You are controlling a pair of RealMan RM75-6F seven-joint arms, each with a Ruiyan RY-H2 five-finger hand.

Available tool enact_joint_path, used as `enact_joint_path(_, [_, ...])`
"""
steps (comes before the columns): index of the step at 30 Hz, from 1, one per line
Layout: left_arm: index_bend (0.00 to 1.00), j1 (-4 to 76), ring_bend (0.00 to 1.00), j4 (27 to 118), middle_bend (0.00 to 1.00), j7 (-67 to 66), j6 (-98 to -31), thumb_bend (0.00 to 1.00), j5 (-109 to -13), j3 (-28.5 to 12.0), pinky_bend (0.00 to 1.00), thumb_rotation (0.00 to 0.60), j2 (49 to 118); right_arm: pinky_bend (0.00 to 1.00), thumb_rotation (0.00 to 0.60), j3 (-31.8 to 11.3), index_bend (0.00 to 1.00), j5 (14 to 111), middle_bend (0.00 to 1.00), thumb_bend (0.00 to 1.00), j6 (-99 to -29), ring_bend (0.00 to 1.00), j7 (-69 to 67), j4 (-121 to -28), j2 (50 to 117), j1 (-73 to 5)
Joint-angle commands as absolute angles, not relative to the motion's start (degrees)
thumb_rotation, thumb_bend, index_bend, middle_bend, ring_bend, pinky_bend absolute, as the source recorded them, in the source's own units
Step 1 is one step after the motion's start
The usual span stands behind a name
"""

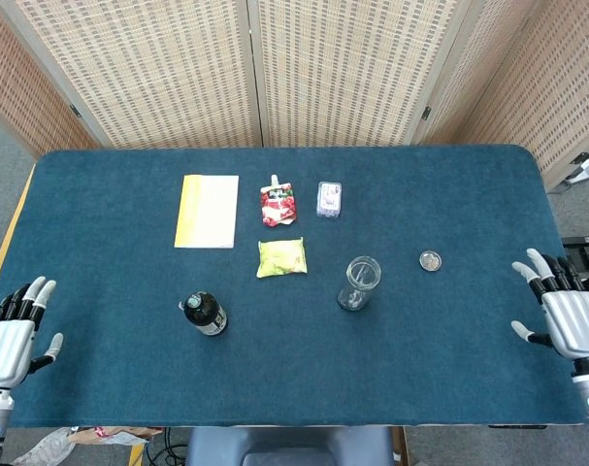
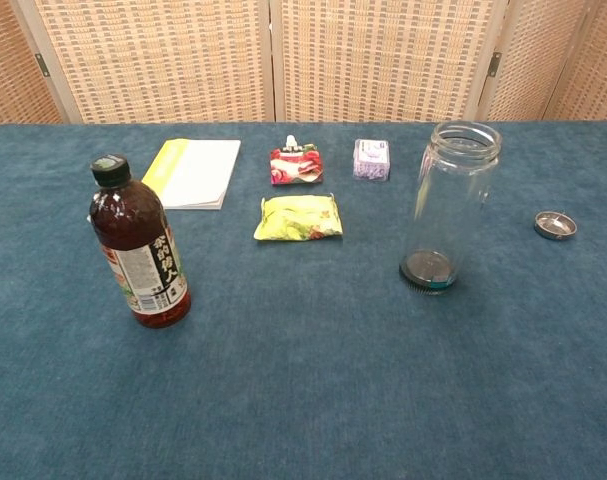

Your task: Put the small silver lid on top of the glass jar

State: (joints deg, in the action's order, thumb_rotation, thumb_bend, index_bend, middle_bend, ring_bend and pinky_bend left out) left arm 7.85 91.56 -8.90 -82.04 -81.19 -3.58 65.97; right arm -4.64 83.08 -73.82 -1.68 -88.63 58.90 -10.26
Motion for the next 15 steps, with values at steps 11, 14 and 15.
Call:
enact_joint_path(11, [0.02, 7.7, 0.00, 91.5, 0.02, -9.4, -82.3, 0.35, -79.3, -4.6, 0.08, 0.600, 66.2, 0.00, 0.600, -7.2, 0.30, 79.7, 0.00, 0.29, -50.1, 0.00, -6.7, -84.3, 54.7, -25.1])
enact_joint_path(14, [0.02, 7.6, 0.00, 91.5, 0.02, -9.7, -82.6, 0.35, -79.0, -4.8, 0.08, 0.600, 66.3, 0.00, 0.600, -7.2, 0.30, 79.3, 0.00, 0.30, -45.7, 0.00, -6.8, -82.5, 55.3, -28.0])
enact_joint_path(15, [0.02, 7.5, 0.00, 91.5, 0.02, -9.7, -82.7, 0.35, -78.9, -4.9, 0.08, 0.600, 66.3, 0.00, 0.600, -7.2, 0.30, 79.1, 0.00, 0.30, -44.7, 0.00, -6.4, -81.9, 55.7, -28.8])
